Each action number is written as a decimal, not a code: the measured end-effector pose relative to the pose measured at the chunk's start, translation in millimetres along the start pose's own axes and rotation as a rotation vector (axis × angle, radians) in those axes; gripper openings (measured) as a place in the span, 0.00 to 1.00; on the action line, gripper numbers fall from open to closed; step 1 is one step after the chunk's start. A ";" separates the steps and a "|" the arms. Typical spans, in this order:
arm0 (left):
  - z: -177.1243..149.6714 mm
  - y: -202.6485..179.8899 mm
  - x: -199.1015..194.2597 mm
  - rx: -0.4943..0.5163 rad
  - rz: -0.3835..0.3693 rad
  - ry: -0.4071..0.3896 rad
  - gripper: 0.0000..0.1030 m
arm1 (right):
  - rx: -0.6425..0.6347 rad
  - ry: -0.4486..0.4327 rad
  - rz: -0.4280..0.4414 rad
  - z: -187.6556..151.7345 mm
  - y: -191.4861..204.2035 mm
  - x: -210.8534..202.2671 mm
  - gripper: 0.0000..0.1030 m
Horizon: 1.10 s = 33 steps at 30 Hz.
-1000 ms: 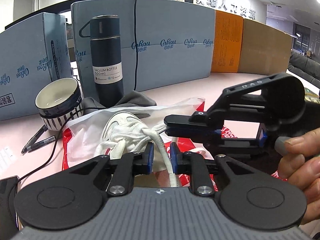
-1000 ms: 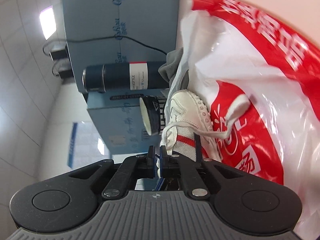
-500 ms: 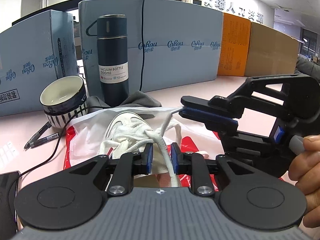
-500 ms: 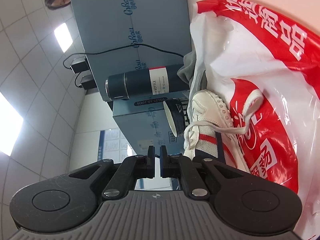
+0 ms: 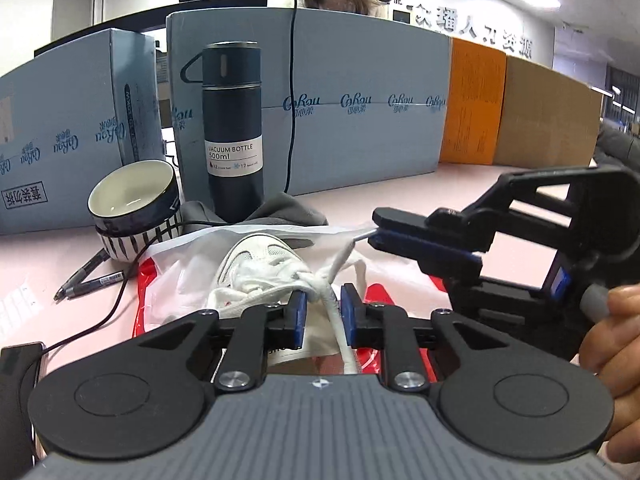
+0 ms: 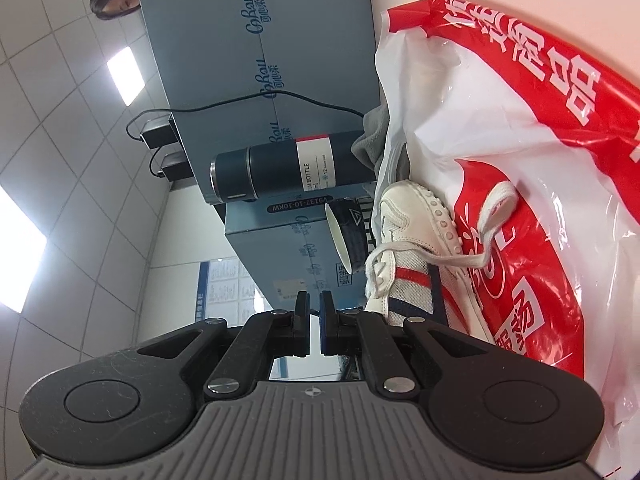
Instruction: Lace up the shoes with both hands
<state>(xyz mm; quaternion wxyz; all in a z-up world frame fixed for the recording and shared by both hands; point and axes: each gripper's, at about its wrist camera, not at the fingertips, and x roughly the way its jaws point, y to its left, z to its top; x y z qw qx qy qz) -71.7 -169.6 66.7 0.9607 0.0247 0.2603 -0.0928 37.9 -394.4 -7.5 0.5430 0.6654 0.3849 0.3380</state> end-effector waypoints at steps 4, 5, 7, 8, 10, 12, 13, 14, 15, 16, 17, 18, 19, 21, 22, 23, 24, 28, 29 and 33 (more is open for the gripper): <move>-0.2 -1.7 0.8 -0.002 0.010 -0.001 0.17 | 0.002 0.004 0.007 -0.8 -0.1 -2.2 0.05; -0.2 -1.7 1.3 -0.005 0.012 0.001 0.17 | 0.006 0.002 0.013 -0.7 -0.2 -3.3 0.05; -0.6 -1.9 1.7 -0.010 0.015 0.002 0.17 | 0.013 -0.005 0.032 -0.4 -0.2 -5.9 0.05; -0.8 -2.4 1.7 -0.010 0.016 0.003 0.17 | 0.015 -0.009 0.039 -0.2 0.1 -7.4 0.05; -1.0 -3.2 2.3 -0.011 0.020 0.010 0.17 | 0.018 -0.014 0.056 0.4 1.0 -10.3 0.04; -1.2 -3.1 2.0 -0.016 0.023 0.008 0.17 | 0.030 -0.028 0.084 2.0 1.9 -14.4 0.05; -1.3 -3.0 1.7 -0.019 0.023 0.005 0.16 | 0.038 -0.037 0.099 3.2 2.4 -16.8 0.05; -1.8 -2.8 1.0 -0.023 0.022 0.000 0.15 | 0.043 -0.047 0.110 4.7 3.1 -19.3 0.05; -2.2 -2.6 0.4 -0.027 0.022 -0.005 0.14 | 0.048 -0.055 0.123 5.9 3.7 -21.8 0.05; -2.7 -2.3 0.2 -0.030 0.024 -0.005 0.14 | 0.052 -0.061 0.136 6.9 4.4 -24.3 0.04; -3.1 -1.8 0.0 -0.034 0.025 -0.007 0.14 | 0.062 -0.072 0.162 7.8 5.0 -27.0 0.03; -3.2 -1.4 0.0 -0.038 0.026 -0.007 0.13 | 0.077 -0.087 0.199 8.9 6.0 -30.3 0.03; -3.3 -1.2 0.0 -0.042 0.027 -0.007 0.13 | 0.088 -0.103 0.233 10.6 8.4 -33.7 0.03; -3.0 -1.8 0.0 -0.044 0.030 -0.006 0.13 | 0.073 -0.119 0.264 15.1 17.3 -40.0 0.03; -2.8 -2.2 0.0 -0.044 0.032 -0.005 0.13 | 0.030 -0.117 0.238 17.5 25.0 -42.6 0.03; -2.6 -2.6 0.1 -0.043 0.033 -0.004 0.13 | -0.040 -0.112 0.175 19.1 34.7 -44.9 0.04; -2.4 -2.8 0.1 -0.044 0.035 -0.002 0.13 | -0.110 -0.095 0.103 19.3 42.8 -44.6 0.04; -1.7 -4.6 1.0 -0.037 0.039 0.004 0.14 | -0.196 0.030 -0.067 14.8 47.5 -31.4 0.32; -1.9 -5.2 1.1 -0.032 0.039 0.005 0.14 | -0.155 0.052 -0.075 12.6 40.9 -27.0 0.37; -2.0 -4.0 0.7 -0.020 0.034 0.010 0.14 | -0.022 0.087 -0.127 4.2 16.1 -10.9 0.37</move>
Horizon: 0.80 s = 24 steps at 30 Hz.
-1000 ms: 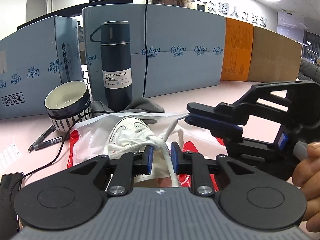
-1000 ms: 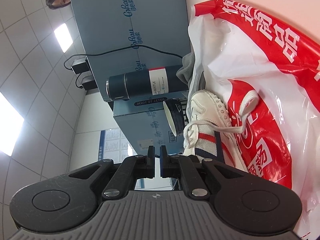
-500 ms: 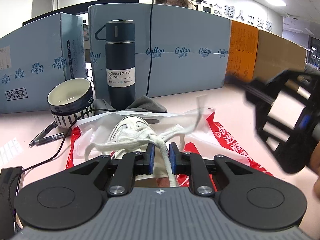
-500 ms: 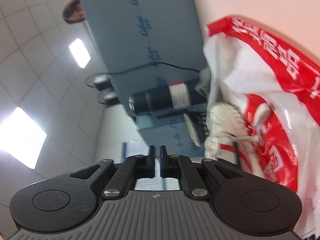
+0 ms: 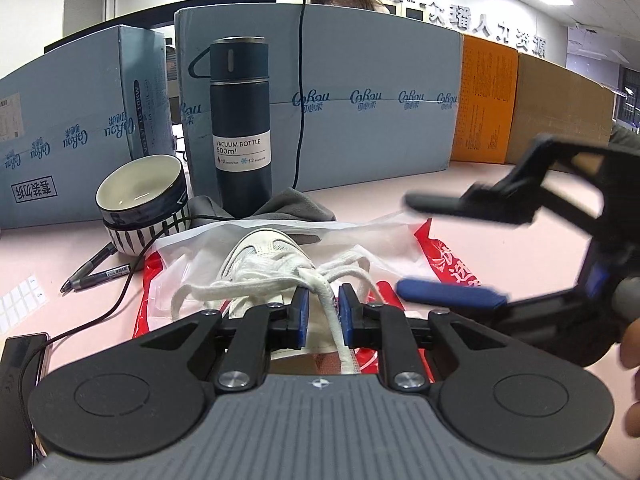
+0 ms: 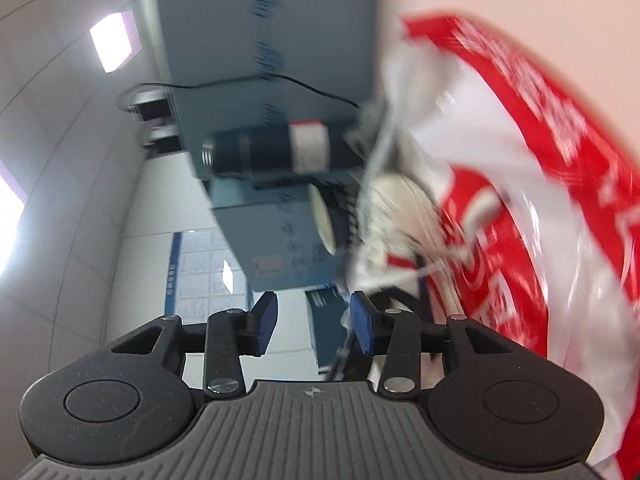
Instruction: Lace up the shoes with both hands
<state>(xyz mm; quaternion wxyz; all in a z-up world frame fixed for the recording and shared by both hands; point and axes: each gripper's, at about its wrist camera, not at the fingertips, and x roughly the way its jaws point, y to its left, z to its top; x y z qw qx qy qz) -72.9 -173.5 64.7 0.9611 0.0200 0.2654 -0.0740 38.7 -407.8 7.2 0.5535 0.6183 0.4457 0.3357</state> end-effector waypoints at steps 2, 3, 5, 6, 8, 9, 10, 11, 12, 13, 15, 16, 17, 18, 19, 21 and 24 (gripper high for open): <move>0.1 0.7 -0.6 0.009 -0.004 0.003 0.14 | 0.022 -0.010 -0.027 0.2 -4.6 5.7 0.37; 0.1 1.1 -0.8 0.013 -0.005 0.004 0.15 | 0.031 -0.016 -0.039 0.6 -6.9 8.3 0.37; 0.4 2.1 -0.3 0.019 -0.011 0.006 0.15 | 0.045 -0.020 -0.061 1.0 -11.7 15.1 0.37; 0.7 2.8 0.0 0.020 -0.015 0.008 0.16 | 0.045 -0.023 -0.072 1.5 -13.5 18.8 0.37; 0.9 3.2 0.1 0.029 -0.019 0.009 0.16 | 0.037 -0.035 -0.089 1.5 -15.7 24.8 0.37; 1.1 3.5 0.0 0.032 -0.020 0.008 0.16 | 0.030 -0.036 -0.086 1.0 -16.0 27.2 0.31; 1.1 4.3 0.4 0.031 -0.023 0.009 0.16 | 0.019 -0.039 -0.091 0.6 -15.5 29.0 0.17; 1.1 5.1 0.7 0.031 -0.026 0.010 0.16 | 0.009 -0.051 -0.096 0.7 -15.8 29.4 0.09; 1.0 5.7 0.8 0.031 -0.030 0.009 0.16 | 0.004 -0.065 -0.088 1.1 -17.2 29.3 0.03; 0.9 6.1 1.0 0.033 -0.034 0.007 0.16 | 0.002 -0.077 -0.075 1.4 -18.2 28.7 0.02; 0.8 7.3 1.0 0.027 -0.049 0.003 0.14 | -0.008 -0.085 -0.031 1.2 -17.2 28.4 0.02; 0.8 7.9 1.1 0.025 -0.055 0.001 0.13 | -0.011 -0.088 -0.003 0.7 -15.9 28.0 0.02; 0.7 8.0 1.2 0.024 -0.058 0.001 0.13 | -0.017 -0.090 0.016 0.2 -14.1 27.4 0.02; 0.6 8.3 1.3 0.021 -0.061 0.000 0.12 | -0.021 -0.094 0.026 -0.2 -12.8 26.0 0.02; 0.4 8.5 1.3 0.016 -0.060 0.001 0.12 | -0.020 -0.101 0.035 -0.3 -12.2 23.9 0.02; 0.3 8.8 1.4 0.008 -0.057 0.002 0.12 | -0.019 -0.115 0.055 -0.5 -11.1 19.7 0.02; 0.1 8.1 1.7 0.002 -0.054 0.003 0.12 | -0.012 -0.125 0.086 -0.2 -10.0 14.2 0.02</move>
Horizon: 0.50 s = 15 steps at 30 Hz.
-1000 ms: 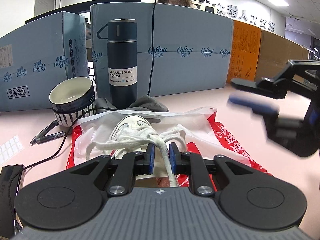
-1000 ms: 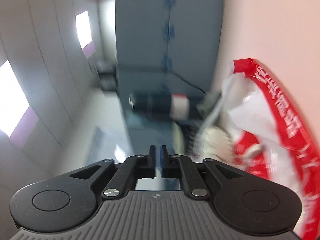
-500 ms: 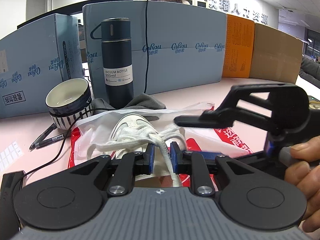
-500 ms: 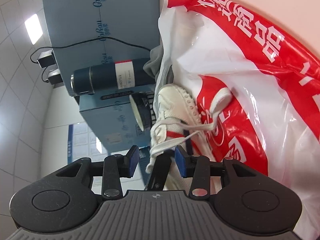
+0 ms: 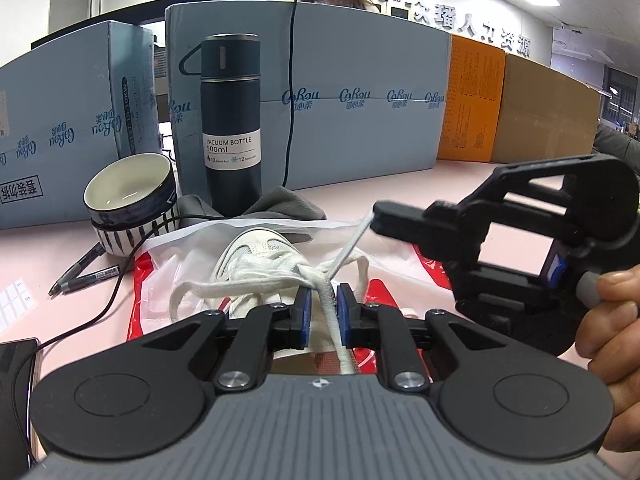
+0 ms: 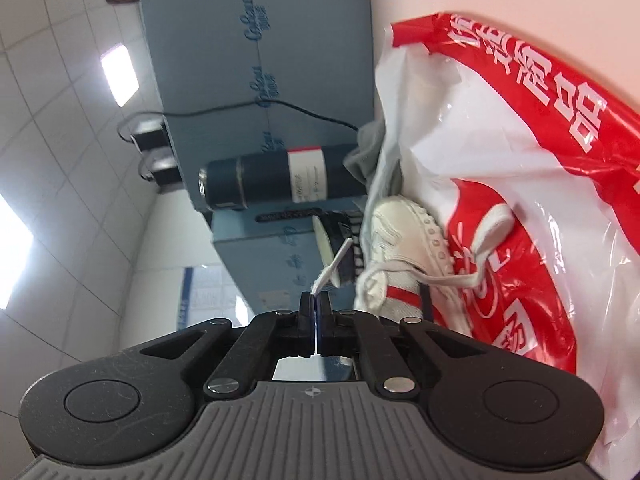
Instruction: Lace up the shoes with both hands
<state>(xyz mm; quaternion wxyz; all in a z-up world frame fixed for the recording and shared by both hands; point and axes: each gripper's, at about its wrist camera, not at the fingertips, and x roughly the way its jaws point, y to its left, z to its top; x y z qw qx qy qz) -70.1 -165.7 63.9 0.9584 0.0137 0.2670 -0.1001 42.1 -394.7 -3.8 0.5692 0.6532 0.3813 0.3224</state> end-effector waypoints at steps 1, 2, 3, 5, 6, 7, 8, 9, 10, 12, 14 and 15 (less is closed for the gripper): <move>-0.1 -0.4 0.0 -0.001 0.002 0.000 0.12 | 0.003 -0.003 0.010 0.4 0.5 -1.7 0.02; -0.2 -0.8 0.1 -0.002 0.004 0.000 0.12 | 0.006 -0.006 0.020 0.8 1.0 -3.4 0.02; -0.3 -0.9 0.1 -0.004 0.008 0.001 0.12 | 0.009 -0.009 0.030 1.2 1.5 -5.2 0.02; -1.3 1.1 0.5 -0.017 0.021 0.006 0.12 | 0.025 -0.027 0.090 2.1 2.8 -9.4 0.01; -1.5 1.9 0.1 -0.027 0.021 0.005 0.12 | 0.028 -0.039 0.117 3.6 5.6 -11.6 0.01; -1.6 2.5 -0.1 -0.035 0.022 0.004 0.12 | 0.019 -0.041 0.122 6.3 9.5 -13.1 0.01; -1.6 2.1 -0.2 -0.034 0.023 0.005 0.12 | 0.003 -0.034 0.117 8.7 13.2 -13.9 0.01; -1.6 1.6 -0.3 -0.033 0.024 0.005 0.12 | -0.013 -0.024 0.096 9.9 15.9 -14.0 0.01; -1.6 1.2 -0.3 -0.033 0.026 0.005 0.13 | -0.029 -0.014 0.061 10.5 17.8 -13.7 0.05; -1.3 0.4 0.1 -0.031 0.030 0.008 0.13 | -0.041 0.006 -0.001 9.6 17.8 -11.9 0.10; -1.2 0.4 0.1 -0.031 0.032 0.009 0.14 | -0.041 0.022 -0.046 7.1 15.4 -10.5 0.24; -1.1 0.5 0.1 -0.031 0.032 0.010 0.14 | -0.037 0.032 -0.064 6.2 14.2 -9.2 0.27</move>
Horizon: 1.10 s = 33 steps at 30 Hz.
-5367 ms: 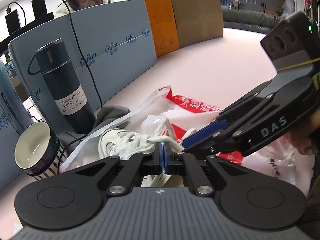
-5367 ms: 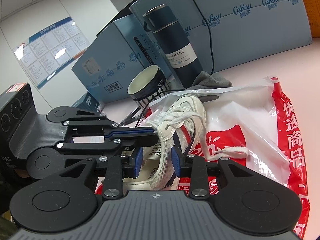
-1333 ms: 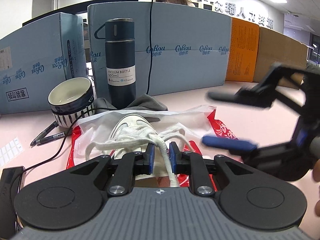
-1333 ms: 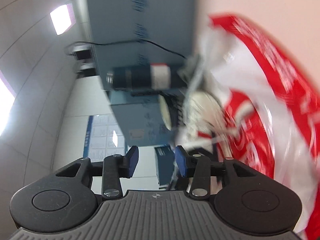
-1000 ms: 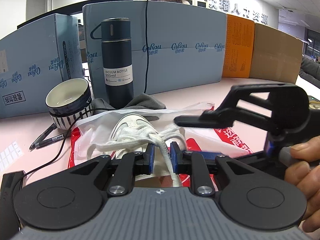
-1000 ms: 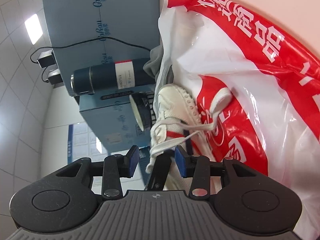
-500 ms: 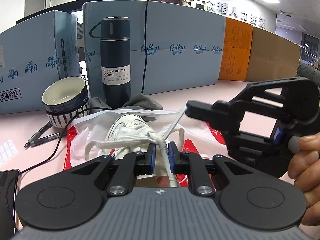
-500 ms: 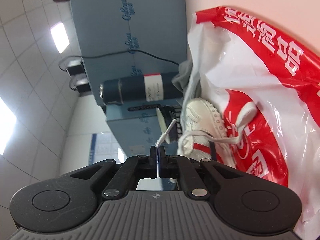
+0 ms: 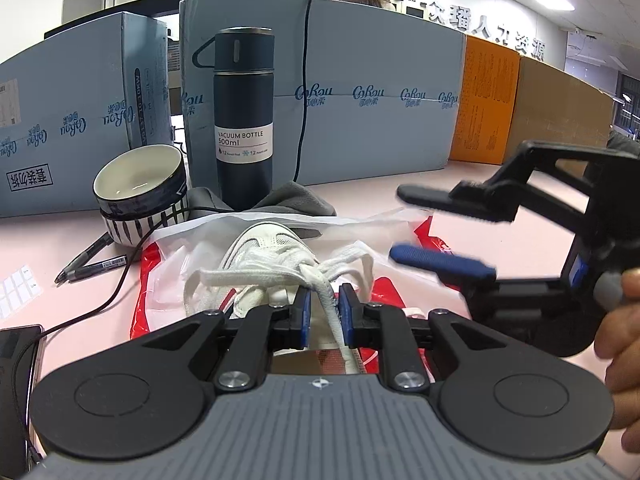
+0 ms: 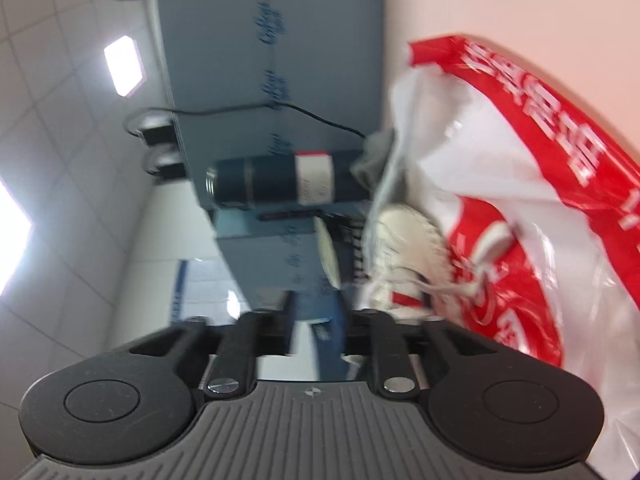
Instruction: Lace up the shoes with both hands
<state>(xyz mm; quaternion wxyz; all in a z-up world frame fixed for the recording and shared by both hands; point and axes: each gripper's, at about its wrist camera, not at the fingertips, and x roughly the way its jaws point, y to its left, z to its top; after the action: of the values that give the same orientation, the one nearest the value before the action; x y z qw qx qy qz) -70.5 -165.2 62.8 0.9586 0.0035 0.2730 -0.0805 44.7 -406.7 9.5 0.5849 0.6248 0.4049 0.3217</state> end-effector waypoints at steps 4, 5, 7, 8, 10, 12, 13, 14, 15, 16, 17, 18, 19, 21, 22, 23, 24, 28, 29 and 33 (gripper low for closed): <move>0.3 0.3 -0.4 0.001 0.001 0.002 0.14 | 0.029 0.043 -0.045 -3.7 -6.6 8.5 0.27; 0.1 0.4 -0.5 0.001 0.001 0.002 0.15 | 0.035 0.055 -0.055 -5.0 -9.1 10.4 0.27; 0.2 0.4 -0.6 0.002 0.001 0.002 0.14 | 0.040 0.079 -0.080 -7.5 -14.0 14.7 0.27; 0.2 0.4 -0.6 0.005 0.006 0.003 0.14 | 0.035 0.082 -0.097 -8.4 -15.3 18.0 0.27; 0.3 1.5 -0.7 0.003 0.002 0.004 0.15 | 0.027 0.072 -0.111 -8.9 -18.6 22.6 0.27; 0.5 1.1 -0.6 0.009 -0.003 0.004 0.15 | 0.013 0.066 -0.111 -8.2 -20.2 26.5 0.27; 0.4 0.5 -0.7 0.014 -0.003 0.004 0.14 | 0.001 0.060 -0.110 -8.0 -20.5 28.3 0.23; 0.3 0.6 -1.0 0.018 -0.003 0.003 0.14 | -0.013 0.053 -0.107 -8.0 -20.2 29.7 0.17; 0.2 0.8 -1.3 0.021 -0.003 0.002 0.14 | -0.023 0.051 -0.097 -8.2 -19.5 30.6 0.03; 0.3 1.6 -1.4 0.016 -0.006 0.000 0.13 | -0.031 0.052 -0.081 -8.4 -18.3 31.4 0.02; 0.4 0.9 -1.2 0.020 -0.007 0.001 0.13 | -0.042 0.051 -0.060 -8.7 -16.0 31.7 0.02; 0.5 0.3 -1.1 0.023 -0.009 0.001 0.13 | -0.053 0.050 -0.035 -9.5 -12.8 31.3 0.02; 0.6 -0.3 -0.9 0.027 -0.010 0.001 0.13 | -0.062 0.052 -0.014 -10.5 -10.4 30.4 0.02; 0.5 -0.5 -0.4 0.025 -0.005 0.001 0.17 | -0.052 0.049 0.018 -11.2 -10.6 27.0 0.02; 0.4 0.0 -0.2 0.019 0.001 0.001 0.17 | -0.035 0.040 0.034 -10.8 -12.2 24.0 0.02; 0.2 0.8 -0.4 0.011 0.000 -0.002 0.16 | -0.018 0.029 0.054 -9.8 -13.4 21.3 0.02; 0.0 0.8 -1.0 0.006 -0.004 -0.007 0.15 | -0.002 0.016 0.076 -8.1 -13.7 18.3 0.02; -0.7 -1.5 -1.8 0.008 -0.007 -0.017 0.11 | 0.044 -0.028 0.166 -3.3 -11.8 3.1 0.02; -0.9 -2.1 -1.8 0.009 -0.006 -0.018 0.11 | 0.047 -0.037 0.182 -2.1 -9.9 -0.9 0.02; -1.7 -3.0 -2.7 -0.003 0.007 -0.023 0.11 | 0.050 -0.069 0.249 2.6 0.3 -16.2 0.02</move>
<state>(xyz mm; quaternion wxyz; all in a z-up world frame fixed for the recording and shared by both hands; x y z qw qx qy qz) -74.1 -167.7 62.9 0.9620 0.0021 0.2621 -0.0769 39.5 -422.2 10.6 0.5384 0.6954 0.3118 0.3597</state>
